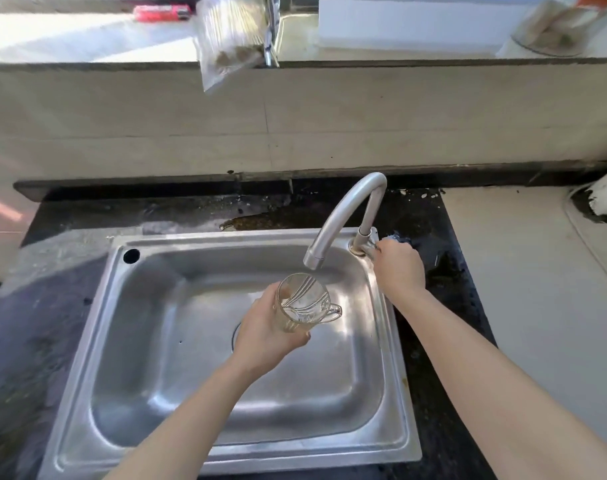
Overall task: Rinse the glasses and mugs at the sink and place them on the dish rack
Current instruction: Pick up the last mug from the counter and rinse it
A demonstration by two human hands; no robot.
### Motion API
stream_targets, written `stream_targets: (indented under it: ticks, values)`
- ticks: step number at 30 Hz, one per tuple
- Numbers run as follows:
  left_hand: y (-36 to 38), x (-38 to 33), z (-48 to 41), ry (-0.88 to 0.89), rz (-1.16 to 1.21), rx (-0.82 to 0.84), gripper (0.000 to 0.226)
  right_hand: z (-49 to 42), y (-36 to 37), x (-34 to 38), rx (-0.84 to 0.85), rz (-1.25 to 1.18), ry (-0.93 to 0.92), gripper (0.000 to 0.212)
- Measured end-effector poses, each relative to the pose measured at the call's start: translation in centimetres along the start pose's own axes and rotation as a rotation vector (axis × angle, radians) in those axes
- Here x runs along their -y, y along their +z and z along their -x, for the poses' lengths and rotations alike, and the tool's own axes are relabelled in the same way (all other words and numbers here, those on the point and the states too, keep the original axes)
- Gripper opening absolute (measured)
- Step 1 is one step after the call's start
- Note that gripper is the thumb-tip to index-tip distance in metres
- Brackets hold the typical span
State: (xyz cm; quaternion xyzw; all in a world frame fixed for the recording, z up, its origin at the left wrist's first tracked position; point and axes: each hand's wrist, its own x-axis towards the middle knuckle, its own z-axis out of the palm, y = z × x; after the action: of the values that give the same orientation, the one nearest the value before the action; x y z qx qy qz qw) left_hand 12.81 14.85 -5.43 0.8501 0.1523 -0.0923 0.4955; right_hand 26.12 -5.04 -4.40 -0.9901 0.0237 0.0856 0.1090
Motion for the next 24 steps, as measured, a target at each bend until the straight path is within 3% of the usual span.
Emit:
stream_targets:
  ticks: [11, 24]
  values:
    - [0.5, -0.6, -0.4, -0.032, 0.027, 0.019, 0.066, 1.0, 0.3, 0.5, 0.029, 0.306, -0.145, 0.025]
    - [0.1, -0.3, -0.2, -0.075, 0.013, -0.001, 0.064, 1.5, 0.6, 0.7, 0.039, 0.408, -0.255, 0.033]
